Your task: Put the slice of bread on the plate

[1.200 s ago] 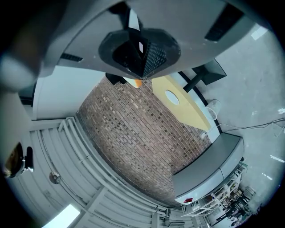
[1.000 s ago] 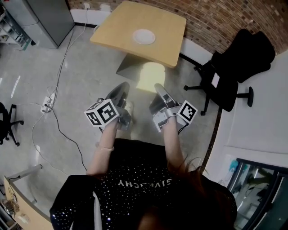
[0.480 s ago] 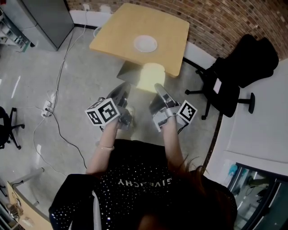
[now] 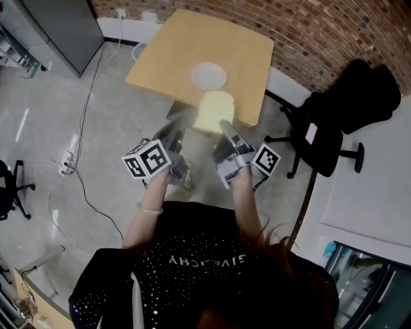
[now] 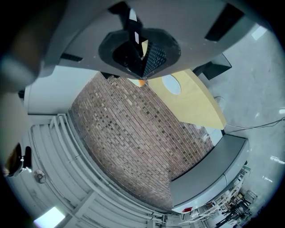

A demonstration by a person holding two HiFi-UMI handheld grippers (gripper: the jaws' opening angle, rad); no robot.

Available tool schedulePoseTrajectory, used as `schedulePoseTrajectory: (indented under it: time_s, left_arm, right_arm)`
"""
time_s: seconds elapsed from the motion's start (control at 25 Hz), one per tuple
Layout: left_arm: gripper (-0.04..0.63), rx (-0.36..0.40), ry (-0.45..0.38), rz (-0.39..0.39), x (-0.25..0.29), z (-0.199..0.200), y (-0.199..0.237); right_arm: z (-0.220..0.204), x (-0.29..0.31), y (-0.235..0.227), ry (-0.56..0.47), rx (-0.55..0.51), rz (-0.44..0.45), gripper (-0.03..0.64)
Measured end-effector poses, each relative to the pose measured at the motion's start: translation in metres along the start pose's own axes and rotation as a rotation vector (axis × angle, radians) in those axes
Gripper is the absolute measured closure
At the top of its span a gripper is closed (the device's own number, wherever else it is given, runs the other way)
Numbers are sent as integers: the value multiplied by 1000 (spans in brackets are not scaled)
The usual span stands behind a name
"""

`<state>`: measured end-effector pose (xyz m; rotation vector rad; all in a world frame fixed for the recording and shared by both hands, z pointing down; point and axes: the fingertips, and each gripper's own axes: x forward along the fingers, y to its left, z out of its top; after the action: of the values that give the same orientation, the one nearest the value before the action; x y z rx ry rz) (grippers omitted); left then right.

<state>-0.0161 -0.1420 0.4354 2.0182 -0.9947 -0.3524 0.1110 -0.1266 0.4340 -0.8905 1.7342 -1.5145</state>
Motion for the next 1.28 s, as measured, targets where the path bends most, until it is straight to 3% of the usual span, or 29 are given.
schedulePoseTrajectory:
  time_s: [0.84, 1.28]
  left_arm:
    - [586, -21, 54, -1, 100, 65, 63]
    - [586, -48, 50, -4, 127, 75, 74]
  right_arm:
    - [57, 116, -25, 25, -38, -16, 520]
    - [95, 125, -35, -51, -43, -74, 520]
